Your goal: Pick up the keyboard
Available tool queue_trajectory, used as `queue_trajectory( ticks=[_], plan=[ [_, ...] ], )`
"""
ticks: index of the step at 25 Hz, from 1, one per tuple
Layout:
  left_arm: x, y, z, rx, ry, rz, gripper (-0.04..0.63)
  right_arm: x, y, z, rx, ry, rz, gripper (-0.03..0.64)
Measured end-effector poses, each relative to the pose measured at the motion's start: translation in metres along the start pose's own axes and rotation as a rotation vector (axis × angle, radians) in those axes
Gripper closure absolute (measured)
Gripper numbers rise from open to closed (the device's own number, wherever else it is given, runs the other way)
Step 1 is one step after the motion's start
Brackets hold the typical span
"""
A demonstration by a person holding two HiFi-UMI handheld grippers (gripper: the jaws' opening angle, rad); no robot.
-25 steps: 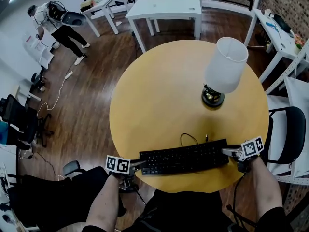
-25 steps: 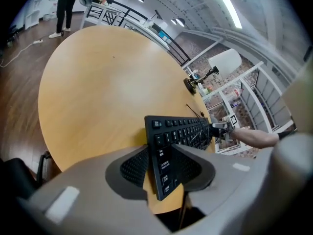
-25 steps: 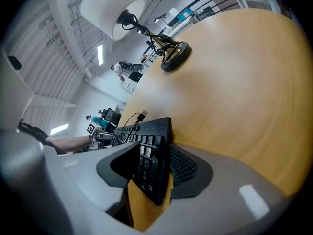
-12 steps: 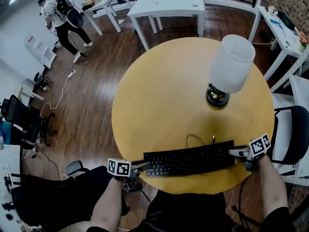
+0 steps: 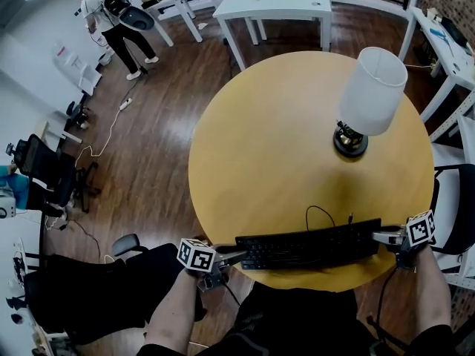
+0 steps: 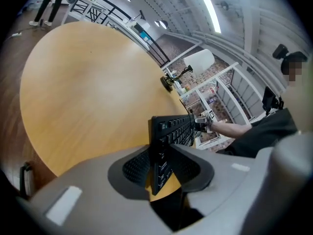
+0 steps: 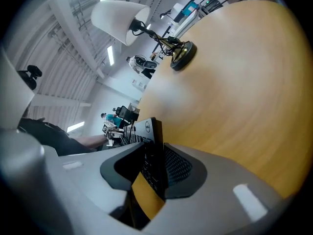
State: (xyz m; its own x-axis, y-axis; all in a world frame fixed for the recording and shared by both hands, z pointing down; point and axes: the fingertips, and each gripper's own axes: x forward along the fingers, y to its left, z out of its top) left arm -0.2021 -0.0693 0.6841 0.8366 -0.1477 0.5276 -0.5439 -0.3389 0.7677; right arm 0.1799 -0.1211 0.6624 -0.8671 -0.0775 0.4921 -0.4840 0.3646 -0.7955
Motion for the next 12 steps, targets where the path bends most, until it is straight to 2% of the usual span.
queue_trajectory(
  ticks=[2, 4, 7, 12],
  plan=[
    [-0.008, -0.014, 0.003, 0.023, -0.012, -0.017, 0.479, -0.006, 0.013, 0.002, 0.013, -0.030, 0.037, 0.497],
    [-0.020, -0.030, 0.015, 0.051, -0.059, -0.027, 0.480, -0.014, 0.026, 0.009, -0.002, -0.065, 0.049, 0.497],
    [-0.041, -0.055, 0.032, 0.106, -0.121, -0.002, 0.482, -0.025, 0.053, 0.017, -0.033, -0.105, 0.065, 0.500],
    [-0.074, -0.086, 0.043, 0.181, -0.155, 0.020, 0.482, -0.037, 0.100, 0.026, -0.061, -0.162, 0.099, 0.502]
  ],
)
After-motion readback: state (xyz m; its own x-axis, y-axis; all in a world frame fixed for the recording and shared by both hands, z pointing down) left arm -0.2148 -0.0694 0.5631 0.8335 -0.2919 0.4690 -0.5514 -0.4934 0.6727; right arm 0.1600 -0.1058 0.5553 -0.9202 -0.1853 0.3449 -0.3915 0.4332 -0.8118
